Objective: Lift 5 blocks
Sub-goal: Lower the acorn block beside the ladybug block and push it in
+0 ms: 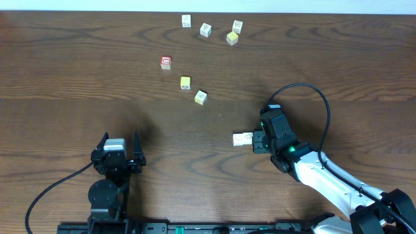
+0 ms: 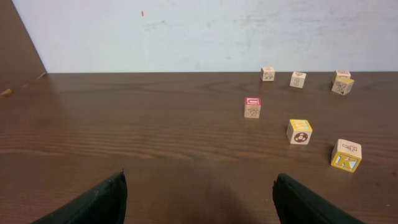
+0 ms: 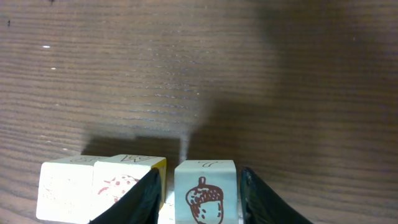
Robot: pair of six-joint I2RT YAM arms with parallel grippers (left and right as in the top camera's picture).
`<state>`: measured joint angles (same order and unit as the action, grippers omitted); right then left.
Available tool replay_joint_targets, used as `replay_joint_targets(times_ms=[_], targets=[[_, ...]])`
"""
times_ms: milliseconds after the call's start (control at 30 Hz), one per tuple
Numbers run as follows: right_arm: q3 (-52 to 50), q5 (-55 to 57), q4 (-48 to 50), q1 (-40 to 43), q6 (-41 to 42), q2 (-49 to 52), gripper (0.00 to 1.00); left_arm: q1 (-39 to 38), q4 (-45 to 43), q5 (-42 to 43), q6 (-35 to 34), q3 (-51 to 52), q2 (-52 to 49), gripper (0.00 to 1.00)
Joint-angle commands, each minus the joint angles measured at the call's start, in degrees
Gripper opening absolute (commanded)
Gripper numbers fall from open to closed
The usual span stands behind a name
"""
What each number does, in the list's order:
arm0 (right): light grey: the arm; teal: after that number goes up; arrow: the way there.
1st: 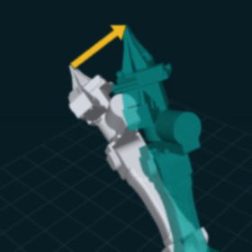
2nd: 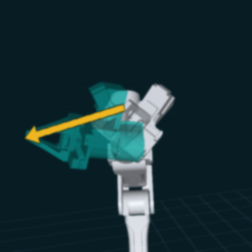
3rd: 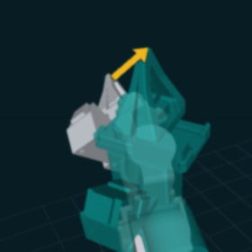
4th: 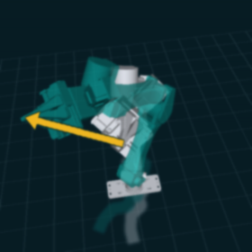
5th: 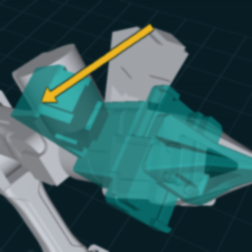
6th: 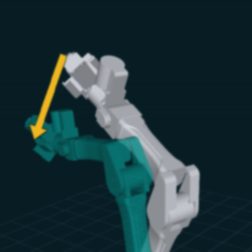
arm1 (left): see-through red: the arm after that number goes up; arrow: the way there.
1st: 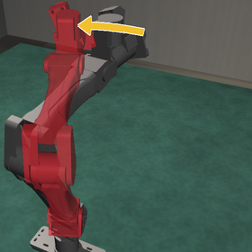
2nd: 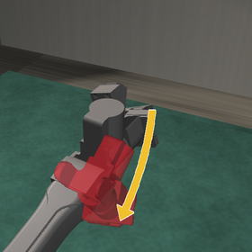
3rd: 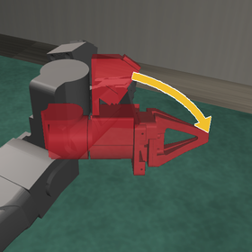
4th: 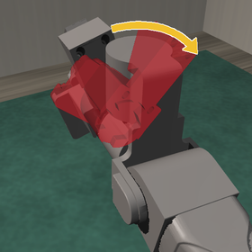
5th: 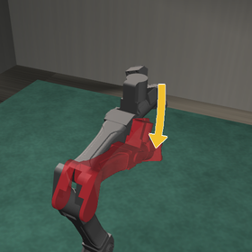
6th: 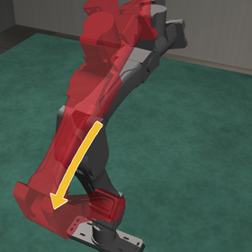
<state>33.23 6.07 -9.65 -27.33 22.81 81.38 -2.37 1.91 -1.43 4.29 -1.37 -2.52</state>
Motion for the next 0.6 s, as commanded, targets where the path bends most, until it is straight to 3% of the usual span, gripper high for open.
replay_joint_targets(times_ms=[0,167,567], targets=[[0.76,1.99,0.04,-0.44,-0.15,0.37,0.3,-0.22,2.12,-0.66,-0.46,1.14,0.09,0.75],[2.08,2.89,-0.63,-0.17,-0.2,0.37,0.16,-0.22,2.14,-0.66,-0.46,1.14,0.09,0.75],[3.52,2.91,-3.72,2.73,-0.79,0.37,0.1,-0.22,2.12,-0.66,-0.46,1.14,0.09,0.75]])
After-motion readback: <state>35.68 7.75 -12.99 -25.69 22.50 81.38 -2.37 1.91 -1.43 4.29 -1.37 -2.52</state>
